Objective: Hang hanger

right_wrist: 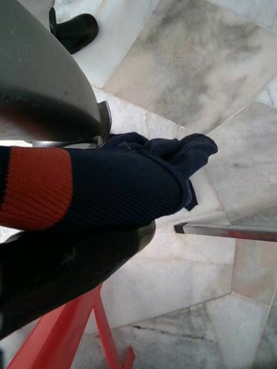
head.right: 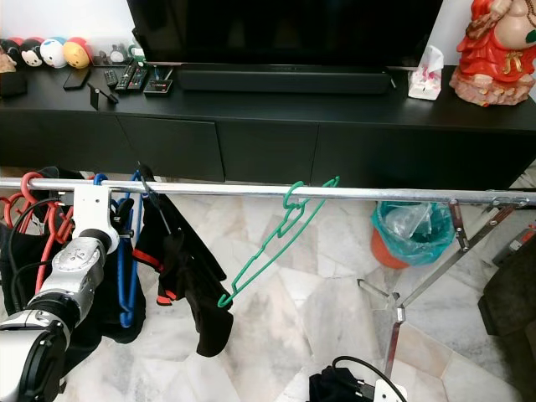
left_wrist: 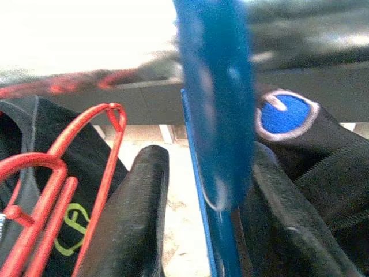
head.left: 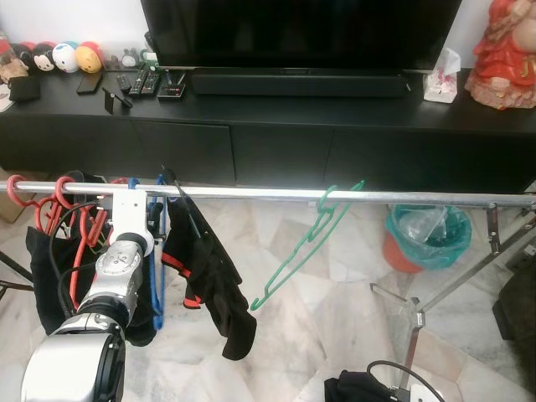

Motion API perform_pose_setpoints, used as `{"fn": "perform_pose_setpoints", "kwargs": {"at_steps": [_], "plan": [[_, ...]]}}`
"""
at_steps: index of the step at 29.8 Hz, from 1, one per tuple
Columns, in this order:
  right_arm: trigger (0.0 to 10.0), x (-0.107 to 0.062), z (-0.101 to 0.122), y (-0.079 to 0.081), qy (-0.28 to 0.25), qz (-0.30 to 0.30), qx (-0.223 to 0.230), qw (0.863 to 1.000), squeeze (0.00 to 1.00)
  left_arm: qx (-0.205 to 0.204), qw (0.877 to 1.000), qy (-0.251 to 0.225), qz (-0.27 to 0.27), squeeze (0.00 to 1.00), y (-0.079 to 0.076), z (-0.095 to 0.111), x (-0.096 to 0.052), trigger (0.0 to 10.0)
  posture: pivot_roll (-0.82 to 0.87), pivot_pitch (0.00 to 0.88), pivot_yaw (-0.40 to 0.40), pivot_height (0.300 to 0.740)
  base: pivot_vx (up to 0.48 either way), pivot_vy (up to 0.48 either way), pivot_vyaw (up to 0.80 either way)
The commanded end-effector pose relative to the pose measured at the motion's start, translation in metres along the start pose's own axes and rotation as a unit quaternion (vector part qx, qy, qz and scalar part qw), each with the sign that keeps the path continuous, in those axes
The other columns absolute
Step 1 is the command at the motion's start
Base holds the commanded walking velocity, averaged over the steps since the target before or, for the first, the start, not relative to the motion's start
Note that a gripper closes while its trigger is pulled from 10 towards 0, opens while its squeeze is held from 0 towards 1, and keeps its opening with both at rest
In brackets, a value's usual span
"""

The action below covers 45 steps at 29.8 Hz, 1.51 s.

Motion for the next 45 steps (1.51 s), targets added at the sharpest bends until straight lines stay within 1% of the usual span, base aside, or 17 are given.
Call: {"fn": "perform_pose_setpoints", "kwargs": {"at_steps": [1,5,11,23,29,31,32,33,34,35,36,37,40,44,45], "plan": [[10.0,-0.001,-0.003,-0.001,0.001,0.002,-0.005,1.000,0.00,0.010,1.000,-0.002,0.011,0.00,0.008,-0.002,-0.001,0.0,-0.03,0.115,0.029,0.740,0.000,0.000,0.00],[10.0,-0.001,-0.002,0.000,0.003,0.003,-0.006,1.000,0.00,0.013,1.000,0.000,0.014,0.00,0.012,-0.005,-0.003,0.0,-0.02,0.111,0.029,0.740,0.000,0.000,0.00],[10.0,0.000,-0.002,0.001,0.003,0.004,-0.005,1.000,0.00,0.016,1.000,-0.003,0.003,0.00,0.009,-0.005,-0.003,0.0,-0.02,0.100,0.031,0.740,0.000,0.000,0.00],[10.0,0.001,0.001,0.006,0.002,0.007,-0.005,1.000,0.00,0.017,1.000,-0.006,0.001,0.00,0.011,-0.006,-0.004,0.0,-0.02,0.096,0.032,0.740,0.000,0.000,0.00],[10.0,0.001,0.002,0.008,0.000,0.008,-0.003,1.000,0.00,0.016,0.999,-0.034,0.002,0.00,0.014,0.000,-0.005,0.0,-0.01,0.096,0.035,0.740,0.000,0.000,0.00],[10.0,0.001,0.001,0.008,0.001,0.009,-0.003,1.000,0.00,0.015,0.998,-0.062,0.000,0.00,0.014,0.003,-0.008,0.0,-0.01,0.096,0.036,0.740,0.000,0.000,0.00],[10.0,0.001,0.001,0.008,0.001,0.009,-0.003,1.000,0.00,0.015,0.998,-0.062,0.000,0.00,0.014,0.003,-0.008,0.0,-0.01,0.096,0.036,0.740,0.000,0.000,0.00],[10.0,0.001,0.001,0.008,0.001,0.009,-0.003,1.000,0.00,0.012,0.997,-0.075,-0.003,0.00,0.014,0.003,-0.011,0.0,-0.01,0.096,0.036,0.740,0.000,0.000,0.00],[10.0,0.001,0.001,0.008,0.001,0.009,-0.003,1.000,0.00,0.012,0.997,-0.079,-0.002,0.00,0.015,0.003,-0.012,0.0,-0.01,0.096,0.036,0.740,0.000,0.000,0.00],[10.0,0.001,0.001,0.009,0.001,0.010,-0.003,1.000,0.00,0.009,0.996,-0.085,-0.001,0.00,0.015,0.002,-0.014,2.2,0.00,0.096,0.037,0.740,0.000,0.000,0.00],[10.0,0.001,0.001,0.009,0.001,0.010,-0.003,1.000,0.00,0.008,0.996,-0.090,0.001,0.00,0.016,0.002,-0.015,6.6,0.00,0.096,0.037,0.740,0.000,0.000,0.00],[10.0,0.001,0.001,0.009,0.001,0.010,-0.003,1.000,0.00,0.008,0.995,-0.095,0.002,0.00,0.017,0.002,-0.017,10.0,0.00,0.096,0.037,0.740,0.000,0.000,0.00],[10.0,0.001,0.002,0.010,0.001,0.012,-0.004,1.000,0.00,0.008,0.994,-0.105,0.002,0.00,0.018,-0.001,-0.023,10.0,0.00,0.095,0.039,0.740,0.000,0.000,0.00],[10.0,0.002,0.002,0.012,0.002,0.013,-0.005,1.000,0.00,0.008,0.994,-0.110,-0.004,0.00,0.016,-0.008,-0.034,10.0,0.01,0.091,0.039,0.740,0.000,0.000,0.00],[10.0,0.002,0.003,0.013,0.001,0.014,-0.006,1.000,0.00,0.011,0.994,-0.108,-0.011,0.00,0.012,-0.013,-0.041,10.0,0.01,0.088,0.039,0.740,0.000,0.000,0.00]]}}
Point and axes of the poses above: a point about 5 cm out from each wrist's last joint towards the gripper, its own x axis pointing out of the wrist towards the gripper, its own z axis along the axis of the wrist's last joint, y = z × x, the point moved 1 cm from there along x, pointing out of the wrist towards the gripper, and after that the axes turned 15 degrees about x, right-handed, at the moved point
